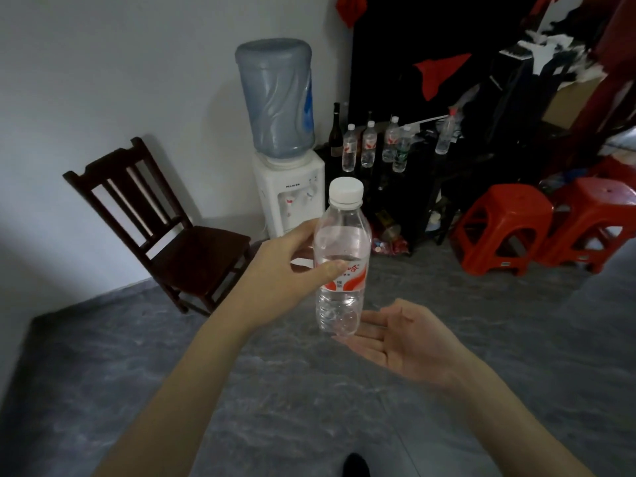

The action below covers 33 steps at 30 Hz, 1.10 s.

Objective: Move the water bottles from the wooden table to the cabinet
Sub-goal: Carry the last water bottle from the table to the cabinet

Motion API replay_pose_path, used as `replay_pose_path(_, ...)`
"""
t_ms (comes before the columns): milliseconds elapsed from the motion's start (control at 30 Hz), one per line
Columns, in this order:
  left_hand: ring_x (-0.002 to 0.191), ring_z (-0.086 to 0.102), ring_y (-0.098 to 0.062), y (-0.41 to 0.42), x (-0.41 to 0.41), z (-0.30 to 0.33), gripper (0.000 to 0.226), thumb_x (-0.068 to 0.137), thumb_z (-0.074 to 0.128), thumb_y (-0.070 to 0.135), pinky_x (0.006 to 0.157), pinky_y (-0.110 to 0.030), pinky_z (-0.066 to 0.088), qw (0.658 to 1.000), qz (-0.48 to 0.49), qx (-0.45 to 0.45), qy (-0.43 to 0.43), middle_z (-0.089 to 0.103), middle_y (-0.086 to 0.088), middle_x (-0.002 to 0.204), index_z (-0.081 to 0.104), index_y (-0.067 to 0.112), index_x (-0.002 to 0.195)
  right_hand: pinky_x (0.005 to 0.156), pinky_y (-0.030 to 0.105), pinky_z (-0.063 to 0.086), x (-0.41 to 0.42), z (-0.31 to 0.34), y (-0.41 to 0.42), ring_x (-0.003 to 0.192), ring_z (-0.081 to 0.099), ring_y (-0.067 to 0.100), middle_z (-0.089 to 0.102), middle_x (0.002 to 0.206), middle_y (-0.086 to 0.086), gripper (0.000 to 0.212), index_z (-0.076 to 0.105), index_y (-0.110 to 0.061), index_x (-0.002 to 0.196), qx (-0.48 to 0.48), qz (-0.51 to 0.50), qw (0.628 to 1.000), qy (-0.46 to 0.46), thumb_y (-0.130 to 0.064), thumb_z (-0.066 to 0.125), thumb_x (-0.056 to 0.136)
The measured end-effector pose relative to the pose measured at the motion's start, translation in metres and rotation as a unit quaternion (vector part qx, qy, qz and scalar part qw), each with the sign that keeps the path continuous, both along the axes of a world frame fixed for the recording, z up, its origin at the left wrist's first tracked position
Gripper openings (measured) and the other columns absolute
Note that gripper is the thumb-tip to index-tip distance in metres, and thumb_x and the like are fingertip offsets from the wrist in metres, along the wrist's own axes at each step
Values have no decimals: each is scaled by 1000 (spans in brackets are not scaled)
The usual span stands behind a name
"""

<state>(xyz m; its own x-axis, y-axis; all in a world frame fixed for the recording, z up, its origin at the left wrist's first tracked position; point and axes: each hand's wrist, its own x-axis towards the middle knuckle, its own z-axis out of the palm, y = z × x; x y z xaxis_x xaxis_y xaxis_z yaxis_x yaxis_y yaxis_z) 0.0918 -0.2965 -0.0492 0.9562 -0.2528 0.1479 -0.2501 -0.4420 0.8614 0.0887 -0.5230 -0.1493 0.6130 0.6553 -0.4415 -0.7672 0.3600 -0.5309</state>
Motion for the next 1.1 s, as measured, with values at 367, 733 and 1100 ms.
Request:
replay_pose_path(367, 117, 64, -4, -38, 159, -3, 54, 91, 72, 27, 97, -27, 55, 999, -15, -28, 6, 68, 14, 124, 52, 28, 141, 107, 37, 44, 167, 3, -39, 135, 49, 38, 57, 138, 27, 60, 56, 6, 134, -27, -7, 999, -21, -22, 57, 81)
replay_pose_path(733, 117, 63, -3, -37, 328, -20, 51, 91, 71, 29, 96, -27, 54, 998, -36, -38, 32, 68, 18, 123, 52, 35, 138, 109, 38, 43, 316, -3, -38, 130, 54, 35, 57, 138, 26, 58, 57, 5, 134, -48, -28, 998, 7, -26, 53, 85)
replay_pose_path(1100, 112, 64, 5, -27, 525, -27, 47, 91, 71, 34, 94, -21, 51, 994, -95, -34, 51, 69, 23, 119, 54, 40, 134, 103, 35, 46, 479, 1, -20, 132, 53, 36, 59, 135, 26, 55, 57, 5, 133, -74, -79, 993, 44, -26, 45, 90)
